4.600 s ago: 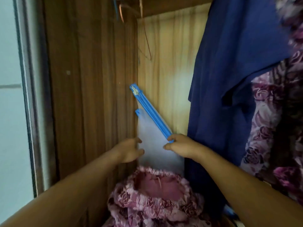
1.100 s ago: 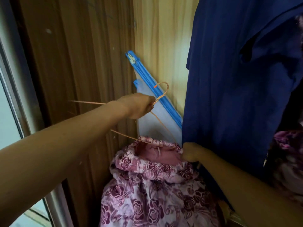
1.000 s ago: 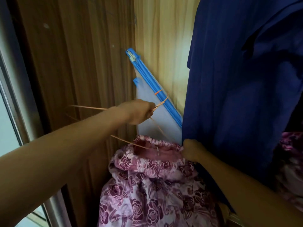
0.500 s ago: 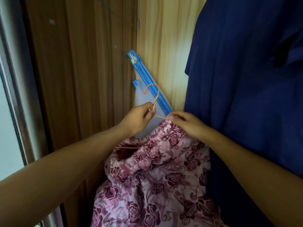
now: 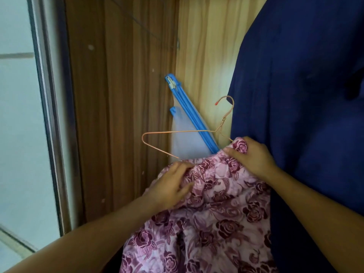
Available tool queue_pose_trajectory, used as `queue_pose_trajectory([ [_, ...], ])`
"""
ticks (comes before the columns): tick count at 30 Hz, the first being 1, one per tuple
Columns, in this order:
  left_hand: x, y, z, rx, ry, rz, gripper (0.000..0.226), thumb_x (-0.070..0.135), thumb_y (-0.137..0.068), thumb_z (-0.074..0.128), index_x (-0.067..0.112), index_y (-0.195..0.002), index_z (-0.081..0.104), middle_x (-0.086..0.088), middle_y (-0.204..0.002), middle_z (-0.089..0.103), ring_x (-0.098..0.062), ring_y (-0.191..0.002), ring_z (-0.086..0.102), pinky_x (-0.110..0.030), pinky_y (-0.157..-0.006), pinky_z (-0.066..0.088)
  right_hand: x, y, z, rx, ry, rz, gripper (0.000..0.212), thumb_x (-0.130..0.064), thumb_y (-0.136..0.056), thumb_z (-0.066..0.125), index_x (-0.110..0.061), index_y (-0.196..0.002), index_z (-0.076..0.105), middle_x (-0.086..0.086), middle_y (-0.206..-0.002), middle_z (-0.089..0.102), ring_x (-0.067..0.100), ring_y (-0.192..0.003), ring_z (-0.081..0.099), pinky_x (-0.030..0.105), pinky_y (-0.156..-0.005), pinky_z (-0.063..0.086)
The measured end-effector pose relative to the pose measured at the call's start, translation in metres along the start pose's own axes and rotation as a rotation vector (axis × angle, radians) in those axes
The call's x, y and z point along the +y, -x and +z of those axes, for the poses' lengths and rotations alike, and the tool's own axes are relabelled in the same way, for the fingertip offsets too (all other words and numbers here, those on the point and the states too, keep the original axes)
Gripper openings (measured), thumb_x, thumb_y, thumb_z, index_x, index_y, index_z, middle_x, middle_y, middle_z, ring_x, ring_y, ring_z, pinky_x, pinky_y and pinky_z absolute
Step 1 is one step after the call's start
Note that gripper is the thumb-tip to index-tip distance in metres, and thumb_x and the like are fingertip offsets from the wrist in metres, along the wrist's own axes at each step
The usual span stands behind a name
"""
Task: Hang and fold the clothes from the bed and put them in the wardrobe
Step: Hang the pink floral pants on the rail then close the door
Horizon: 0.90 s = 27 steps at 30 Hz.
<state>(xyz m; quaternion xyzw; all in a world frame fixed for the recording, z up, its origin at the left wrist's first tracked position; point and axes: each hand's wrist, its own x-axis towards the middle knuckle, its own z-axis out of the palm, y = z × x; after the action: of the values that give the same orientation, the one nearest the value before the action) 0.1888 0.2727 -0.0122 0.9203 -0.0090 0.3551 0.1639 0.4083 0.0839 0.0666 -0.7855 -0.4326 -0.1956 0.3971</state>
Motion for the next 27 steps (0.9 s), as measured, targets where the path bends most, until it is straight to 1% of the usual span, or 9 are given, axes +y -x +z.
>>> queue_pose_trajectory([
  [5,-0.010,0.001,-0.007,-0.193,-0.474,-0.242,0.045,0.059,-0.100,0.035,0.030,-0.133,0.046,-0.001,-0.124,0.065,-0.022,-0.126,0.055,-0.052,-0.114,0.025,0.006,0.004,-0.020,0.063,0.012,0.047,0.064,-0.094,-0.062,0.053,-0.034,-0.084,0.061,-0.013,-0.082,0.068,0.014,-0.081,0.064,0.033,-0.073,0.049],
  [7,-0.010,-0.002,-0.024,-0.055,-0.266,-0.257,0.033,0.054,-0.102,0.038,0.026,-0.107,0.054,-0.009,-0.108,0.068,-0.030,-0.110,0.062,-0.044,-0.094,0.045,0.012,0.009,-0.031,0.061,0.016,0.050,0.069,-0.100,-0.058,0.047,-0.036,-0.081,0.060,-0.013,-0.079,0.068,0.014,-0.079,0.064,0.034,-0.072,0.049],
  [9,-0.011,-0.009,-0.042,0.129,-0.113,-0.264,0.029,0.045,-0.105,0.041,0.024,-0.088,0.053,-0.013,-0.091,0.070,-0.035,-0.093,0.065,-0.043,-0.079,0.049,0.021,0.015,-0.042,0.043,0.039,0.049,0.073,-0.102,-0.058,0.040,-0.037,-0.085,0.060,-0.010,-0.081,0.069,0.018,-0.082,0.065,0.036,-0.076,0.052],
  [15,-0.012,-0.019,-0.089,0.462,-0.130,-0.314,0.033,0.035,-0.106,0.038,0.018,-0.079,0.047,-0.012,-0.072,0.064,-0.038,-0.074,0.064,-0.043,-0.067,0.047,0.033,0.031,-0.066,-0.005,0.119,0.016,0.102,-0.108,-0.054,0.026,-0.037,-0.119,0.063,0.006,-0.106,0.074,0.032,-0.102,0.068,0.035,-0.081,0.052],
  [17,0.004,-0.030,-0.096,0.389,-0.235,-0.247,0.029,0.035,-0.105,0.039,0.019,-0.082,0.044,-0.012,-0.076,0.063,-0.038,-0.075,0.062,-0.045,-0.066,0.048,0.023,0.035,-0.065,-0.022,0.164,-0.008,0.097,-0.107,-0.056,0.025,-0.042,-0.120,0.058,0.004,-0.105,0.073,0.031,-0.100,0.068,0.034,-0.077,0.050],
  [19,0.025,-0.045,-0.099,0.245,-0.424,-0.078,0.026,0.037,-0.105,0.039,0.018,-0.090,0.050,-0.010,-0.087,0.064,-0.035,-0.086,0.061,-0.044,-0.070,0.049,0.005,0.035,-0.061,-0.027,0.169,-0.066,0.083,-0.106,-0.060,0.027,-0.047,-0.113,0.054,-0.008,-0.088,0.070,0.020,-0.085,0.067,0.031,-0.069,0.048],
  [22,0.055,-0.065,-0.108,0.093,-0.586,0.127,0.043,0.051,-0.102,0.034,0.019,-0.102,0.063,-0.001,-0.095,0.064,-0.023,-0.097,0.059,-0.040,-0.074,0.052,-0.025,0.031,-0.061,0.051,0.156,-0.145,0.070,-0.103,-0.066,0.030,-0.050,-0.106,0.053,-0.020,-0.068,0.060,0.007,-0.066,0.058,0.024,-0.055,0.043],
  [24,0.065,-0.074,-0.117,0.073,-0.649,0.190,0.048,0.059,-0.097,0.036,0.021,-0.098,0.066,0.005,-0.090,0.057,-0.018,-0.093,0.056,-0.034,-0.065,0.049,-0.037,0.029,-0.066,0.092,0.115,-0.143,0.074,-0.103,-0.066,0.031,-0.046,-0.106,0.055,-0.018,-0.072,0.065,0.010,-0.070,0.061,0.027,-0.060,0.049],
  [27,0.074,-0.082,-0.124,0.124,-0.672,0.241,0.037,0.051,-0.095,0.045,0.020,-0.094,0.065,0.003,-0.095,0.045,-0.019,-0.091,0.055,-0.033,-0.057,0.045,-0.048,0.026,-0.074,0.090,0.054,-0.131,0.087,-0.103,-0.064,0.031,-0.032,-0.101,0.064,-0.011,-0.082,0.072,0.017,-0.081,0.069,0.038,-0.073,0.057],
])
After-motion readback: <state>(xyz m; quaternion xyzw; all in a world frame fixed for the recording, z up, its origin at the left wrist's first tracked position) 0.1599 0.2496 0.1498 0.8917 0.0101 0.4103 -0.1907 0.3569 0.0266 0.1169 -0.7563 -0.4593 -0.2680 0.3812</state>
